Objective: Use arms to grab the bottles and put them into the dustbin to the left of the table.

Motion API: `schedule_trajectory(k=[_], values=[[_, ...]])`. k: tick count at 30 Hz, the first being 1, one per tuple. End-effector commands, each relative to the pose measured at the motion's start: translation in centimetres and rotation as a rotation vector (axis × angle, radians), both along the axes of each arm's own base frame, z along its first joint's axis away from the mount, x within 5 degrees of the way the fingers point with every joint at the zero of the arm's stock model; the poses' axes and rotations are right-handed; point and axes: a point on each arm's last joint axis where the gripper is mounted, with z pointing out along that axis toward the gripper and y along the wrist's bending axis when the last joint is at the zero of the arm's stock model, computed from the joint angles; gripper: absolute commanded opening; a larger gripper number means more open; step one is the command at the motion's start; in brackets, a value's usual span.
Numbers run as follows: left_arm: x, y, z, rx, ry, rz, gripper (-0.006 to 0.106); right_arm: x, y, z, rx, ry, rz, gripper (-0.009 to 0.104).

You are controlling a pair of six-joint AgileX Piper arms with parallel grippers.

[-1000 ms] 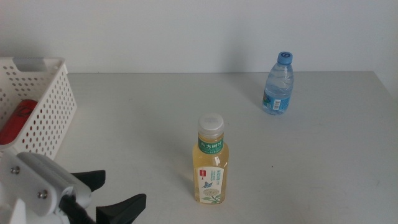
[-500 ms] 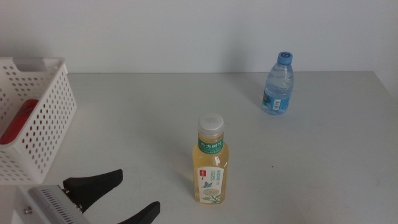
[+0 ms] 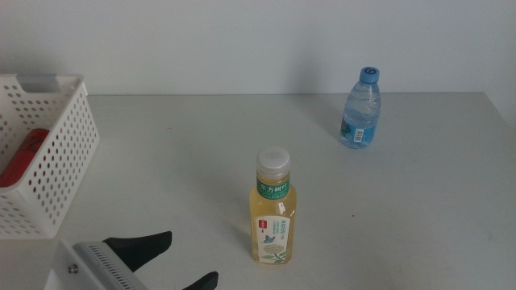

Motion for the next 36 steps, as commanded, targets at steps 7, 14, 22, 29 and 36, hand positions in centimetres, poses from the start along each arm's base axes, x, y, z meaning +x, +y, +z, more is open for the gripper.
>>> schedule_trajectory(k=[7, 14, 22, 29, 36], values=[[0.9, -1.6, 1.0, -0.106, -0.104, -0.063, 0.092, -0.1, -0.1, 1.1, -0.005, -0.103, -0.007, 0.094], [2.1, -2.5, 0.1, -0.160, -0.097, -0.045, 0.092, -0.1, -0.1, 1.1, -0.005, -0.103, -0.007, 0.094], [4.1, -3.0, -0.6, -0.147, -0.096, -0.107, 0.092, -0.1, -0.1, 1.1, -0.005, -0.103, -0.007, 0.094], [7.3, -2.2, -0.6, -0.125, -0.049, -0.213, 0.092, -0.1, -0.1, 1.1, -0.005, -0.103, -0.007, 0.094], [10.7, -2.3, -1.0, -0.074, 0.005, -0.384, 0.092, -0.1, -0.1, 1.1, -0.005, -0.103, -0.007, 0.094]])
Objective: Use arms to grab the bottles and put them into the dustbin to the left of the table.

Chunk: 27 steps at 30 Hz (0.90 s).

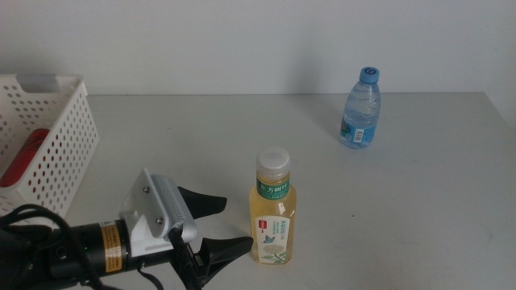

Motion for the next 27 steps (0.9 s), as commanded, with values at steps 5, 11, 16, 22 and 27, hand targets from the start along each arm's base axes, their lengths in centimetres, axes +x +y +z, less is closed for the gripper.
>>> schedule_trajectory(k=[5, 11, 16, 22, 27], values=[[2.9, -1.2, 0.9, -0.106, -0.043, -0.090, 0.092, -0.1, -0.1, 1.1, -0.005, -0.103, -0.007, 0.094], [5.2, -1.9, 0.0, -0.143, -0.041, -0.110, 0.092, -0.1, -0.1, 1.1, -0.005, -0.103, -0.007, 0.094], [6.2, -3.1, -0.5, -0.152, -0.035, -0.140, 0.092, -0.1, -0.1, 1.1, -0.004, -0.103, -0.007, 0.094], [6.9, -5.2, -0.8, -0.162, -0.042, -0.164, 0.092, -0.1, -0.1, 1.1, -0.004, -0.103, -0.007, 0.094], [7.5, -6.5, -0.8, -0.163, -0.047, -0.159, 0.092, -0.1, -0.1, 1.1, -0.004, -0.103, -0.007, 0.094]])
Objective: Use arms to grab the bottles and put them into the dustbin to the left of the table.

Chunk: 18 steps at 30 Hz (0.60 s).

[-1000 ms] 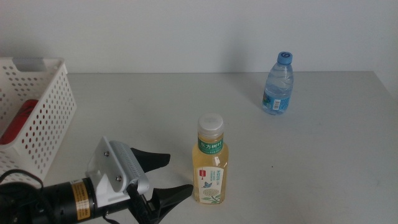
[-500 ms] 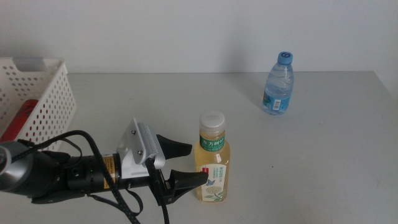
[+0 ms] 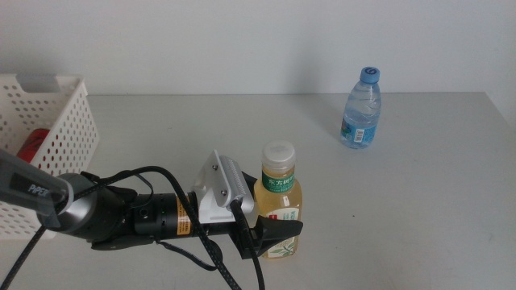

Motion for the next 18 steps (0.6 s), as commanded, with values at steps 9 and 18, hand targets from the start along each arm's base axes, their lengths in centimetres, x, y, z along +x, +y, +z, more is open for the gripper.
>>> schedule_trajectory(k=[9, 18], values=[[1.1, -1.0, 2.3, -0.090, 0.009, 0.001, 0.073, -0.1, -0.1, 1.1, -0.004, -0.103, -0.007, 0.094], [2.5, -1.4, 4.9, -0.015, 0.037, -0.002, 0.012, -0.1, -0.1, 1.1, -0.004, -0.103, -0.007, 0.094]])
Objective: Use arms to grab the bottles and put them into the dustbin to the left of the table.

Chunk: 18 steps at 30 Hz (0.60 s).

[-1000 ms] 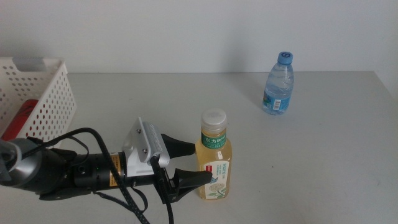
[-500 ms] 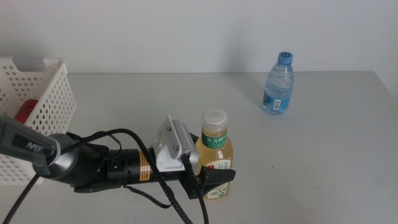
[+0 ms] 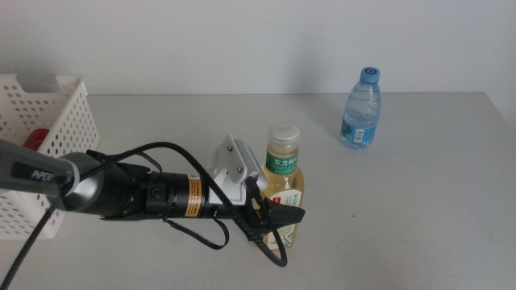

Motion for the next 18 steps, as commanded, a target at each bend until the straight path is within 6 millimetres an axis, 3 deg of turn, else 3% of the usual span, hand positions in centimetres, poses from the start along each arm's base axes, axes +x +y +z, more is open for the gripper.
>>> schedule_trajectory(k=[1, 6, 12, 18], values=[[0.8, -0.1, 4.3, -0.064, -0.050, 0.058, 0.010, -0.1, -0.1, 1.1, -0.004, -0.103, -0.007, 0.094], [0.9, 0.8, 8.2, -0.006, -0.127, 0.184, 0.010, -0.1, -0.1, 1.1, -0.004, -0.103, -0.007, 0.094], [0.1, 1.9, 12.8, -0.066, -0.198, 0.297, 0.010, -0.1, -0.1, 1.1, -0.004, -0.103, -0.007, 0.094], [-0.4, 3.2, 15.2, -0.037, -0.232, 0.430, 0.010, -0.1, -0.1, 1.1, -0.004, -0.103, -0.007, 0.094]])
